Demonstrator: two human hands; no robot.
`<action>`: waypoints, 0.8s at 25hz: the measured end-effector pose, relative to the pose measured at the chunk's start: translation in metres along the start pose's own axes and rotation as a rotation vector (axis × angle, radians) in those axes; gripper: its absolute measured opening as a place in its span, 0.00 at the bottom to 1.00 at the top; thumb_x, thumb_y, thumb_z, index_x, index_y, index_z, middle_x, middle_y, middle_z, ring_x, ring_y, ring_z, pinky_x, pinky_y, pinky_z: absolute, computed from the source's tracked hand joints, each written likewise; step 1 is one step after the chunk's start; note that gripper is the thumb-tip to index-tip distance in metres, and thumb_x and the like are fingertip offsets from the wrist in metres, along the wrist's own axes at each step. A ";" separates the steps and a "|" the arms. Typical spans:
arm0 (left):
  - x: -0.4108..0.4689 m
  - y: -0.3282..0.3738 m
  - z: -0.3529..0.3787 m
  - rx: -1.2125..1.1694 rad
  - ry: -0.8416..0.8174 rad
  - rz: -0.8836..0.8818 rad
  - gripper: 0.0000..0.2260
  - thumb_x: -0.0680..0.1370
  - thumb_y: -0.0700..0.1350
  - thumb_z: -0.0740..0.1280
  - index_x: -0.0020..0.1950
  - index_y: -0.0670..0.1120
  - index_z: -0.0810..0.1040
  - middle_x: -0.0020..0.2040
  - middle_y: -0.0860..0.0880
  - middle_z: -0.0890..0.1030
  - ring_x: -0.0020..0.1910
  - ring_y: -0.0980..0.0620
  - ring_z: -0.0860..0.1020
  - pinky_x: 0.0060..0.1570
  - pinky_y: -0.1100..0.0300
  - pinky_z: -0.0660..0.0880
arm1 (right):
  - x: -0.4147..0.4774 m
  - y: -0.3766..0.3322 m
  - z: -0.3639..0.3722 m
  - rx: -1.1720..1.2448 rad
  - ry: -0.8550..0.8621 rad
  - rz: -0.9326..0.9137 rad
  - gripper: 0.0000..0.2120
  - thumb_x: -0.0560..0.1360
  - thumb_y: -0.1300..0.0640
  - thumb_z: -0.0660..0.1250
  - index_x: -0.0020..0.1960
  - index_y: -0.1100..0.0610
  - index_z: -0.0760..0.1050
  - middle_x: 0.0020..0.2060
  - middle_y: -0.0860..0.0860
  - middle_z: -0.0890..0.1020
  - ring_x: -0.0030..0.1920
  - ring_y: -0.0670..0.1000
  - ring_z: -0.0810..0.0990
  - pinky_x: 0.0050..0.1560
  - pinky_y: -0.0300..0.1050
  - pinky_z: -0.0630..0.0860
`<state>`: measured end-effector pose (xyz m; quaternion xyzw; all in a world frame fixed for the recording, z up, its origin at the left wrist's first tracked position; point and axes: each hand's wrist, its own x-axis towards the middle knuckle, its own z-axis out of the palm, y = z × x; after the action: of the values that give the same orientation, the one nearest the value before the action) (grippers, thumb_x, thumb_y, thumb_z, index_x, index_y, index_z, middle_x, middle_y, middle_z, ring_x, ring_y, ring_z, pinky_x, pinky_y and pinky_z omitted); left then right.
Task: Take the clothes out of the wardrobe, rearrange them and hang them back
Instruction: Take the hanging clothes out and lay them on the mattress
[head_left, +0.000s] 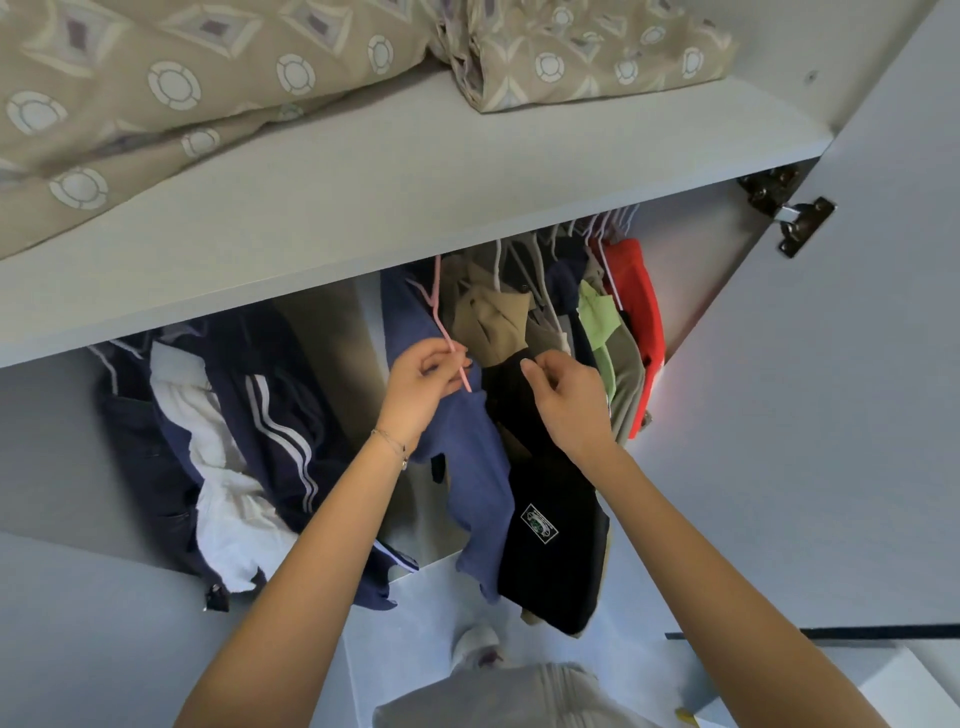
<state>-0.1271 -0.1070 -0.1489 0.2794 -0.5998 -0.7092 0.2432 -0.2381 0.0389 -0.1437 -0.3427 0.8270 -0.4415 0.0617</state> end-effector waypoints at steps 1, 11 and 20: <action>-0.005 0.000 0.007 0.020 -0.030 0.006 0.06 0.79 0.37 0.65 0.51 0.46 0.79 0.47 0.46 0.82 0.48 0.55 0.82 0.47 0.65 0.78 | -0.007 0.002 -0.003 -0.006 -0.003 0.000 0.15 0.80 0.55 0.63 0.38 0.62 0.73 0.27 0.53 0.73 0.29 0.50 0.71 0.33 0.44 0.65; -0.088 -0.003 0.095 0.162 -0.123 -0.024 0.05 0.78 0.38 0.67 0.49 0.36 0.80 0.44 0.39 0.83 0.43 0.51 0.83 0.43 0.63 0.80 | -0.106 0.034 -0.073 0.030 -0.061 0.014 0.12 0.80 0.57 0.63 0.41 0.62 0.74 0.30 0.53 0.77 0.31 0.47 0.72 0.32 0.43 0.65; -0.169 -0.025 0.165 0.366 -0.249 -0.021 0.07 0.79 0.39 0.67 0.47 0.36 0.82 0.42 0.38 0.83 0.39 0.49 0.83 0.41 0.61 0.81 | -0.208 0.070 -0.124 0.072 -0.025 0.132 0.20 0.73 0.58 0.73 0.35 0.44 0.63 0.24 0.43 0.68 0.29 0.35 0.71 0.30 0.28 0.66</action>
<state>-0.1178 0.1299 -0.1349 0.2353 -0.7412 -0.6199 0.1049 -0.1668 0.2799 -0.1644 -0.2905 0.8304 -0.4618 0.1133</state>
